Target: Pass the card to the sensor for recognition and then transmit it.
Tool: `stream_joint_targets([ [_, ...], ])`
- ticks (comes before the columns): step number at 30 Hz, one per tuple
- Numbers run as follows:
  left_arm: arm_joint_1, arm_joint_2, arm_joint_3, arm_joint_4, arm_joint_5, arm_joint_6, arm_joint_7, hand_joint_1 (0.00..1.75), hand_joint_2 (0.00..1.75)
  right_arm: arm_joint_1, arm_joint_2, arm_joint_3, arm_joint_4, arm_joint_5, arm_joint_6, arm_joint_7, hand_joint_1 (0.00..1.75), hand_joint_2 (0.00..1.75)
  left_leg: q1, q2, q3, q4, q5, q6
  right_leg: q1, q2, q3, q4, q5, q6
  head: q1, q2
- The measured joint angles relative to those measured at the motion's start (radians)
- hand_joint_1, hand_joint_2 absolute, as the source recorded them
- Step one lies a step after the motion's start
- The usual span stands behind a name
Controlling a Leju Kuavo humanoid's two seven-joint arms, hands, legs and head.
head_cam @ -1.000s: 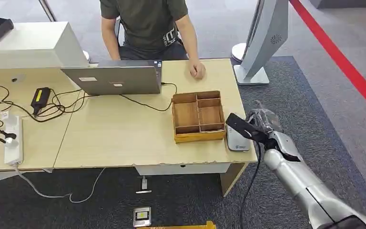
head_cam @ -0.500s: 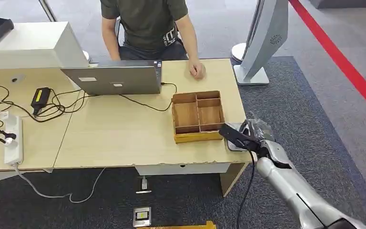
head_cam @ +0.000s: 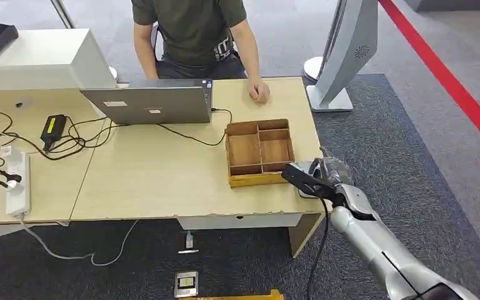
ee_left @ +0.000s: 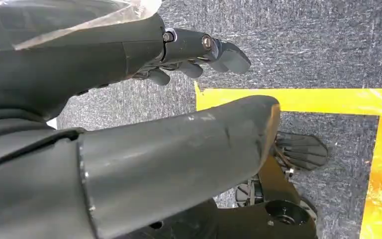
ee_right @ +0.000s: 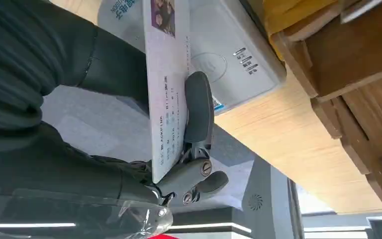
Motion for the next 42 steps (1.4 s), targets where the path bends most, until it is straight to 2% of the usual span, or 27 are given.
stream_joint_targets([
  [5, 0.001, 0.0, 0.0, 0.0, -0.003, -0.001, 0.0, 0.0, 0.0, -0.021, -0.002, -0.001, 0.001, 0.031, 0.0, 0.026, 1.75, 1.75, 0.0, 0.0, 0.0, 0.0, 0.0, 0.0, 0.0, 0.0, 0.0, 0.0, 0.0, 0.0, 0.0, 0.0],
  [10, 0.001, 0.0, 0.0, 0.0, -0.008, 0.0, 0.013, 0.0, 0.0, -0.066, -0.023, -0.012, -0.069, 0.063, 0.069, 0.093, 1.75, 1.75, 0.0, 0.0, 0.0, 0.0, 0.0, 0.0, 0.0, 0.0, 0.0, 0.0, 0.0, 0.0, 0.0, 0.0],
  [18, 0.001, 0.0, 0.0, 0.0, -0.015, -0.005, 0.013, 0.0, 0.0, -0.086, -0.041, -0.025, -0.16, 0.101, 0.09, 0.125, 1.75, 1.75, 0.0, 0.0, 0.0, 0.0, 0.0, 0.0, 0.0, 0.0, 0.0, 0.0, 0.0, 0.0, 0.0, 0.0],
  [22, 0.001, 0.0, -0.002, 0.0, -0.038, -0.011, 0.011, 0.0, 0.0, -0.123, -0.056, -0.04, -0.262, 0.119, 0.18, 0.194, 1.75, 1.75, 0.0, 0.0, 0.0, 0.0, 0.0, 0.0, 0.0, 0.0, 0.0, 0.0, 0.0, 0.0, 0.0, 0.0],
  [25, 0.001, 0.0, -0.003, 0.0, -0.06, -0.012, 0.01, 0.0, 0.0, -0.153, -0.055, -0.052, -0.333, 0.115, 0.237, 0.223, 1.75, 1.75, 0.0, 0.0, 0.0, 0.0, 0.0, 0.0, 0.0, 0.0, 0.0, 0.001, 0.0, 0.0, 0.0, 0.0],
  [27, 0.001, 0.0, -0.006, 0.0, -0.074, -0.011, -0.002, 0.0, 0.0, -0.184, -0.044, -0.048, -0.367, 0.111, 0.268, 0.225, 1.75, 1.75, 0.0, 0.0, 0.0, 0.0, 0.0, 0.0, 0.0, 0.0, 0.0, 0.001, 0.0, 0.0, 0.0, 0.0],
  [30, -0.004, 0.0, -0.011, 0.0, -0.092, -0.012, -0.013, 0.0, 0.0, -0.226, -0.02, -0.037, -0.375, 0.094, 0.277, 0.203, 1.75, 1.75, 0.001, 0.0, 0.0, 0.0, 0.0, 0.0, 0.001, 0.0, 0.0, 0.001, 0.0, 0.0, 0.0, 0.0],
  [36, -0.016, 0.0, -0.02, 0.0, -0.097, -0.013, -0.021, 0.0, 0.0, -0.283, 0.035, -0.002, -0.348, 0.041, 0.214, 0.152, 1.75, 1.75, 0.001, 0.0, 0.0, 0.0, 0.0, 0.0, 0.001, 0.0, 0.0, 0.001, 0.0, 0.0, 0.0, 0.0],
  [42, -0.01, 0.001, -0.021, 0.0, -0.084, -0.011, -0.015, 0.0, 0.0, -0.32, 0.067, 0.029, -0.295, 0.025, 0.205, 0.144, 1.75, 1.75, 0.001, 0.0, 0.0, 0.0, 0.0, 0.0, 0.001, 0.0, 0.0, 0.0, 0.0, 0.0, 0.0, 0.0],
])
